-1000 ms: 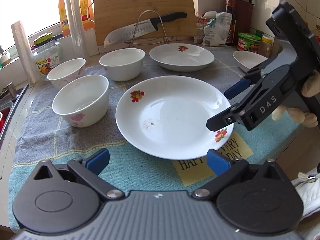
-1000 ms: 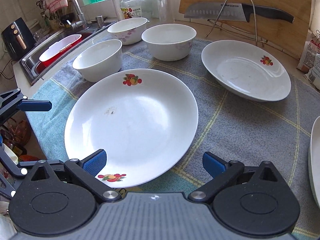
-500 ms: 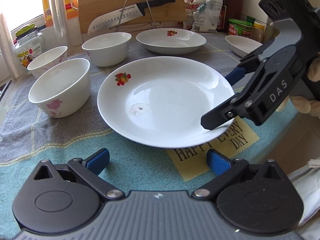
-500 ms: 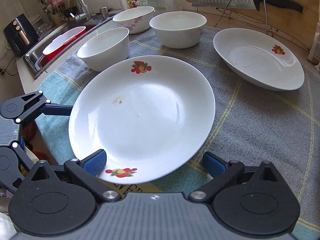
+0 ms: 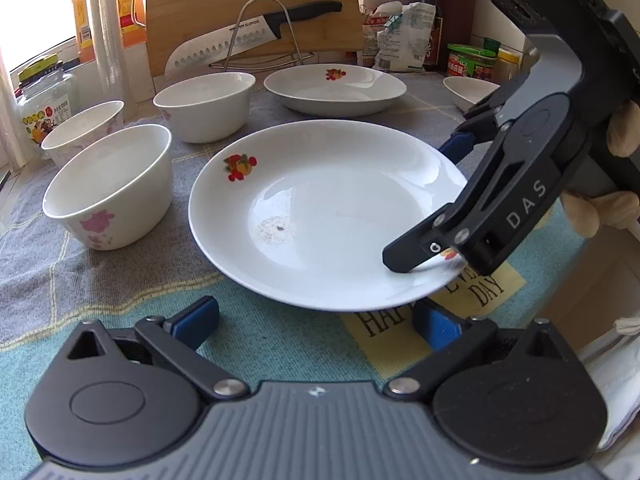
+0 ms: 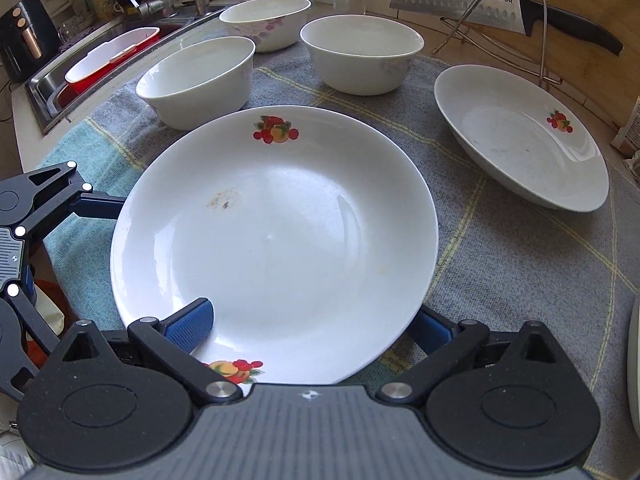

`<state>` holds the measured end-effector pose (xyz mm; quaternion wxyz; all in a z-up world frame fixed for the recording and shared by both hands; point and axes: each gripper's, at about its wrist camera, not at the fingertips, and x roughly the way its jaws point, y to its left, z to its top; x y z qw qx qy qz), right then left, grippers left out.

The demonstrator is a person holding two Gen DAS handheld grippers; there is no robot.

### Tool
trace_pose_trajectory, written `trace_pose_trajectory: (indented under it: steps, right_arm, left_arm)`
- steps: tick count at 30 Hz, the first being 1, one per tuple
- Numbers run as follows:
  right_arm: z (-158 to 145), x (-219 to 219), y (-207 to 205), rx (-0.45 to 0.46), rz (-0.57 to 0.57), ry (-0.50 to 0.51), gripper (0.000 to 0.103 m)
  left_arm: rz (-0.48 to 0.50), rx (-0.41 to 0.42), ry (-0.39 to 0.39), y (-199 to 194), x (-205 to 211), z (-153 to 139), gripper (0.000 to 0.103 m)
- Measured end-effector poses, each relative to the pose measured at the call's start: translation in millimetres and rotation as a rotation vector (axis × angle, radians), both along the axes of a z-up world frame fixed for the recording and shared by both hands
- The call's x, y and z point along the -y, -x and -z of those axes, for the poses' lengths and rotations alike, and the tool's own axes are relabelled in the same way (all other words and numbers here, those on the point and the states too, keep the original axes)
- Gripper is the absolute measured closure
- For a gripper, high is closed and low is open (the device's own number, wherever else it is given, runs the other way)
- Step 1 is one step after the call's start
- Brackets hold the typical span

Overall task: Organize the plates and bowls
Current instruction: 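Lift the fruit-decorated plate with the right gripper and carry it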

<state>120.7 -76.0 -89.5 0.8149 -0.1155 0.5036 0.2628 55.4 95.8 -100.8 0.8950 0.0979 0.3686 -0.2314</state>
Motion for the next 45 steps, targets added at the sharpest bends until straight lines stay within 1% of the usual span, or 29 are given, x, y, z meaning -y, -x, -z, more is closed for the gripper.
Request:
trace_pose_trajectory:
  steps: [4,6,16,25,30,35,39,45]
  right_arm:
    - [-0.6,-1.5,-2.7,-0.009,-0.001,0.006,0.000]
    - [-0.8,-1.9,-7.0,-0.017,0.007,-0.007,0.000]
    - [-3.1,8.8,-39.2,-0.097,0.061,-0.140,0.000]
    - [-0.9,10.0,-59.8,-0.137,0.010,-0.189,0.000]
    - [-1.4,18.3,-73.7,-0.182,0.008,-0.244,0.000]
    - [-1.9,17.7,-78.6,-0.194,-0.031,-0.250,0.000]
    - [-2.1,16.0,-82.9,-0.224,-0.063,-0.270,0.000]
    - [-1.5,19.7,-89.9,-0.265,-0.057,-0.309,0.000]
  left_arm:
    - [0.016,0.011,0.007,-2.2,-2.6,0.7,0.001]
    - [0.029,0.018,0.011,-3.6,-4.3,1.0,0.001]
    - [0.095,0.052,0.030,-6.2,-9.1,3.8,0.000]
    - [0.131,0.051,0.032,-9.4,-9.9,4.0,0.000]
    - [0.152,0.058,0.034,-9.2,-10.4,4.4,0.000]
    - [0.178,0.065,0.037,-9.7,-11.7,4.7,0.000]
    - [0.205,0.063,0.040,-13.2,-13.4,4.7,0.001]
    - [0.244,0.057,0.039,-16.6,-14.8,4.1,0.001]
